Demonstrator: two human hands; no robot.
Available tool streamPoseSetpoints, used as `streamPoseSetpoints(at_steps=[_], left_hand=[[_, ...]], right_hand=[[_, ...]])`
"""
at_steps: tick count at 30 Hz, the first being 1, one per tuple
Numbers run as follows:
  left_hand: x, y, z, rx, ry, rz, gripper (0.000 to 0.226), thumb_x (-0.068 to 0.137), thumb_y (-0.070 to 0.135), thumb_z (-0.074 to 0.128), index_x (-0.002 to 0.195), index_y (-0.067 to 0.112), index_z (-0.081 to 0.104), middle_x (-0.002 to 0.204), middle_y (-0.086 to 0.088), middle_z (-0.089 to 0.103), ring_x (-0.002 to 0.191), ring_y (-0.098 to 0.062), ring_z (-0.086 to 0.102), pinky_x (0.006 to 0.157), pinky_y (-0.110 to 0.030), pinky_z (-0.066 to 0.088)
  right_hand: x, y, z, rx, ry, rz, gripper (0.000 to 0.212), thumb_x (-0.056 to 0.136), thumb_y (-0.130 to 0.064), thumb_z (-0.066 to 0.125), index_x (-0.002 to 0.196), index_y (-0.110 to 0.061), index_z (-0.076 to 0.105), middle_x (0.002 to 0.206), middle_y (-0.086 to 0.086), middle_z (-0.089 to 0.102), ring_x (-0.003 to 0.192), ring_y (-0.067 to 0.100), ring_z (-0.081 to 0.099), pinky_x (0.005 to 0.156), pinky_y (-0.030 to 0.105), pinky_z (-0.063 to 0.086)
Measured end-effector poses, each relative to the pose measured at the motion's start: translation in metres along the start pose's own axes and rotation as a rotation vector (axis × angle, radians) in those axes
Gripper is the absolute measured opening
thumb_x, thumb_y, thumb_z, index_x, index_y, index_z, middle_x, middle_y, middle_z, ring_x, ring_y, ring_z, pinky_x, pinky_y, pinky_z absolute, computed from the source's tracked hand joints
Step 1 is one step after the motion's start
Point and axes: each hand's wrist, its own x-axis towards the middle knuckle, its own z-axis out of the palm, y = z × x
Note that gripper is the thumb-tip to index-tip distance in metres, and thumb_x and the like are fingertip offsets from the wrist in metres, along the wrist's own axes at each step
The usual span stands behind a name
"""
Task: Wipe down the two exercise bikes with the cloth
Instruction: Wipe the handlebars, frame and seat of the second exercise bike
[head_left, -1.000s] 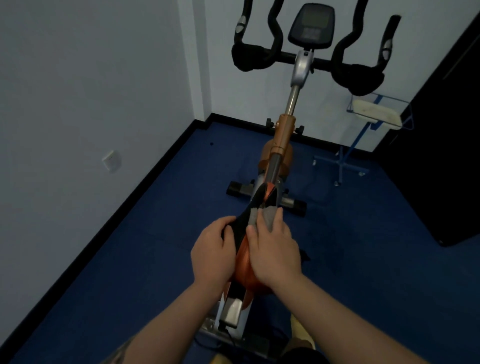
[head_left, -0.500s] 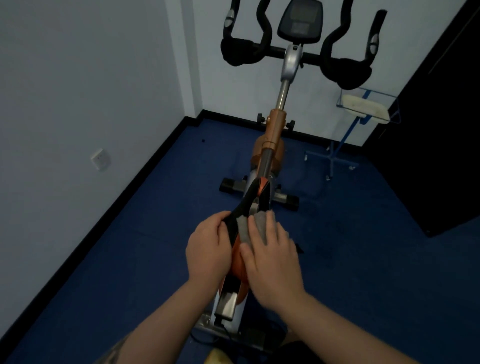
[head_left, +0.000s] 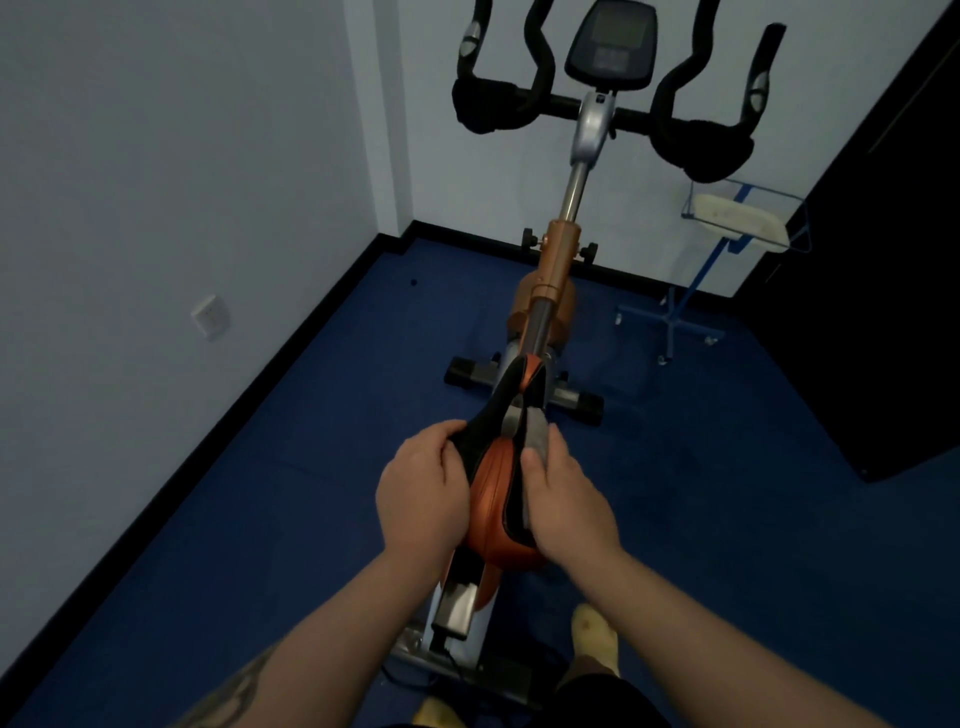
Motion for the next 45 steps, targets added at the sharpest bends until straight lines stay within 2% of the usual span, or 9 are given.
streamPoseSetpoints(at_steps=[4, 10, 15, 21, 26, 31, 37, 42, 45], left_hand=[[-0.001, 0.0, 0.0, 0.004, 0.01, -0.017, 0.033, 0.098, 0.017, 0.042, 0.12, 0.027, 0.064, 0.111, 0.009, 0.066, 0.099, -0.005, 0.057, 0.079, -0.025, 0.046], [0.0, 0.001, 0.002, 0.025, 0.007, -0.038, 0.032, 0.098, 0.017, 0.042, 0.119, 0.028, 0.064, 0.11, 0.01, 0.065, 0.096, -0.004, 0.055, 0.075, -0.024, 0.043], [-0.002, 0.003, 0.002, 0.02, 0.026, -0.019, 0.032, 0.098, 0.016, 0.042, 0.119, 0.026, 0.064, 0.112, 0.009, 0.066, 0.101, -0.006, 0.058, 0.078, -0.025, 0.043], [-0.001, 0.002, 0.001, 0.018, 0.025, -0.034, 0.033, 0.098, 0.017, 0.042, 0.119, 0.028, 0.064, 0.111, 0.011, 0.066, 0.099, -0.004, 0.056, 0.079, -0.026, 0.044], [-0.001, 0.0, 0.003, 0.012, 0.037, -0.025, 0.032, 0.097, 0.016, 0.042, 0.118, 0.027, 0.065, 0.111, 0.011, 0.066, 0.099, -0.003, 0.056, 0.079, -0.026, 0.044], [-0.001, -0.001, 0.002, 0.002, 0.034, -0.018, 0.032, 0.097, 0.015, 0.043, 0.118, 0.025, 0.065, 0.11, 0.008, 0.066, 0.099, -0.007, 0.057, 0.079, -0.029, 0.045], [-0.001, -0.002, 0.004, 0.003, 0.045, -0.027, 0.031, 0.097, 0.015, 0.044, 0.116, 0.027, 0.065, 0.108, 0.011, 0.066, 0.093, 0.0, 0.052, 0.076, -0.026, 0.042], [0.0, -0.001, 0.002, 0.009, 0.031, -0.027, 0.032, 0.097, 0.015, 0.043, 0.117, 0.027, 0.065, 0.11, 0.011, 0.065, 0.095, 0.0, 0.051, 0.075, -0.025, 0.04], [-0.002, -0.001, 0.001, -0.001, 0.038, -0.023, 0.031, 0.097, 0.014, 0.044, 0.117, 0.026, 0.065, 0.11, 0.01, 0.066, 0.098, -0.003, 0.054, 0.078, -0.028, 0.044]], right_hand=[[-0.043, 0.003, 0.007, -0.141, 0.048, -0.104, 0.064, 0.099, -0.051, 0.015, 0.154, -0.026, -0.005, 0.156, 0.0, 0.019, 0.134, 0.021, 0.033, 0.105, 0.036, 0.039], [0.007, 0.001, 0.003, -0.033, 0.025, -0.005, 0.057, 0.102, -0.048, 0.016, 0.153, -0.023, 0.013, 0.141, 0.009, 0.046, 0.114, 0.026, 0.054, 0.09, 0.04, 0.047], [-0.036, 0.001, 0.006, -0.09, 0.045, -0.087, 0.063, 0.1, -0.05, 0.018, 0.155, -0.024, 0.002, 0.153, 0.006, 0.026, 0.13, 0.023, 0.038, 0.103, 0.04, 0.041], [0.023, -0.007, -0.006, 0.112, -0.089, 0.163, 0.054, 0.103, -0.049, 0.012, 0.14, -0.017, 0.036, 0.123, 0.01, 0.057, 0.096, 0.023, 0.053, 0.078, 0.035, 0.039], [-0.029, -0.001, 0.002, 0.025, -0.014, -0.027, 0.061, 0.102, -0.05, 0.02, 0.154, -0.022, 0.009, 0.152, 0.008, 0.03, 0.129, 0.025, 0.042, 0.101, 0.037, 0.039], [0.027, -0.012, -0.005, 0.059, -0.061, 0.136, 0.052, 0.103, -0.047, 0.015, 0.139, -0.014, 0.034, 0.121, 0.012, 0.059, 0.1, 0.027, 0.058, 0.077, 0.036, 0.043], [-0.019, -0.008, 0.002, -0.163, 0.012, -0.144, 0.064, 0.102, -0.049, 0.021, 0.154, -0.022, -0.004, 0.156, 0.007, 0.021, 0.131, 0.026, 0.038, 0.102, 0.044, 0.042], [0.039, -0.018, -0.003, -0.005, -0.052, 0.1, 0.065, 0.103, -0.049, 0.017, 0.155, -0.016, 0.0, 0.147, 0.015, 0.043, 0.121, 0.034, 0.052, 0.094, 0.041, 0.046], [0.003, -0.014, -0.002, -0.123, 0.016, -0.066, 0.065, 0.102, -0.05, 0.019, 0.155, -0.02, -0.002, 0.148, 0.01, 0.037, 0.12, 0.029, 0.051, 0.087, 0.037, 0.045]])
